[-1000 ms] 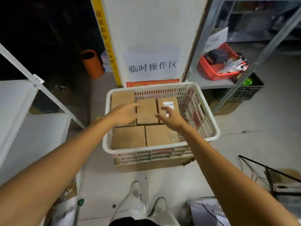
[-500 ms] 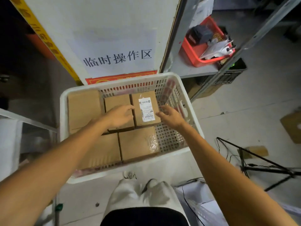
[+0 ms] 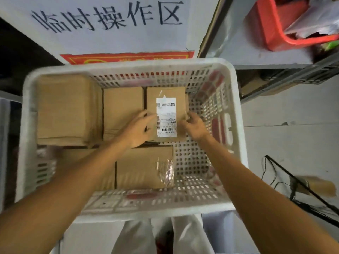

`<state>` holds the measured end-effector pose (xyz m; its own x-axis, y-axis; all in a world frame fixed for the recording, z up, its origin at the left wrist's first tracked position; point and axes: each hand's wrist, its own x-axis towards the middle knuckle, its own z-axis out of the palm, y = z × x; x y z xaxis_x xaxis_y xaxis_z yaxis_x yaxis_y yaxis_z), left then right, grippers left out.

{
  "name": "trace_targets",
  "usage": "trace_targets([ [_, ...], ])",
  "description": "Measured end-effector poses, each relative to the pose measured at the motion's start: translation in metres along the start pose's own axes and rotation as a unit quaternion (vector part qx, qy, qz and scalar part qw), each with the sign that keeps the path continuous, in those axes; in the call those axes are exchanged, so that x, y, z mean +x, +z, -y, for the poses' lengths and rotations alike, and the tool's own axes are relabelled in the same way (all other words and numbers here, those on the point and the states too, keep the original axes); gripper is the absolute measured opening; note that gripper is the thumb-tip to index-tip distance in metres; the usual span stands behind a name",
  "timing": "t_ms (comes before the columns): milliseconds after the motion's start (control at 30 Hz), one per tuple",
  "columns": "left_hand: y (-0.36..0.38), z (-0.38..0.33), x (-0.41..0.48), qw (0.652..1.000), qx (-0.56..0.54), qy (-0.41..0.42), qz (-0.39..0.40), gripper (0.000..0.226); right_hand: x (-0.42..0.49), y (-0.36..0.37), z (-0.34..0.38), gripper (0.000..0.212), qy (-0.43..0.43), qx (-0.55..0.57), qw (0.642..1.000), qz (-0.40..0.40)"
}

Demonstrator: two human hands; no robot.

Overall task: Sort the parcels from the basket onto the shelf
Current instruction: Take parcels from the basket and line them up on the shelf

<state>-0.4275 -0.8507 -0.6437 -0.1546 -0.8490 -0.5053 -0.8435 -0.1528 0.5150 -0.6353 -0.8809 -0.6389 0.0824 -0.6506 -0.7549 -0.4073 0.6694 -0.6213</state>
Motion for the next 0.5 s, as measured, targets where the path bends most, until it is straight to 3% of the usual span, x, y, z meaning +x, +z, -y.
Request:
trace_targets([
  [133,0.029,-0.010,0.008,0.998,0.035,-0.023,-0.037,0.062,0.019,0.009,-0.012,0.053,0.013,0.034,0.999,-0.007],
  [267,0.044,-0.035,0.010,0.997,0.001,-0.059,-0.058,0.060,0.022,0.009,-0.020,0.054,0.024,0.078,0.996,-0.027],
  [500,0.067,-0.073,0.020,0.995,-0.024,-0.053,-0.081,0.064,0.025,-0.014,-0.039,0.048,0.020,0.043,0.994,-0.103],
])
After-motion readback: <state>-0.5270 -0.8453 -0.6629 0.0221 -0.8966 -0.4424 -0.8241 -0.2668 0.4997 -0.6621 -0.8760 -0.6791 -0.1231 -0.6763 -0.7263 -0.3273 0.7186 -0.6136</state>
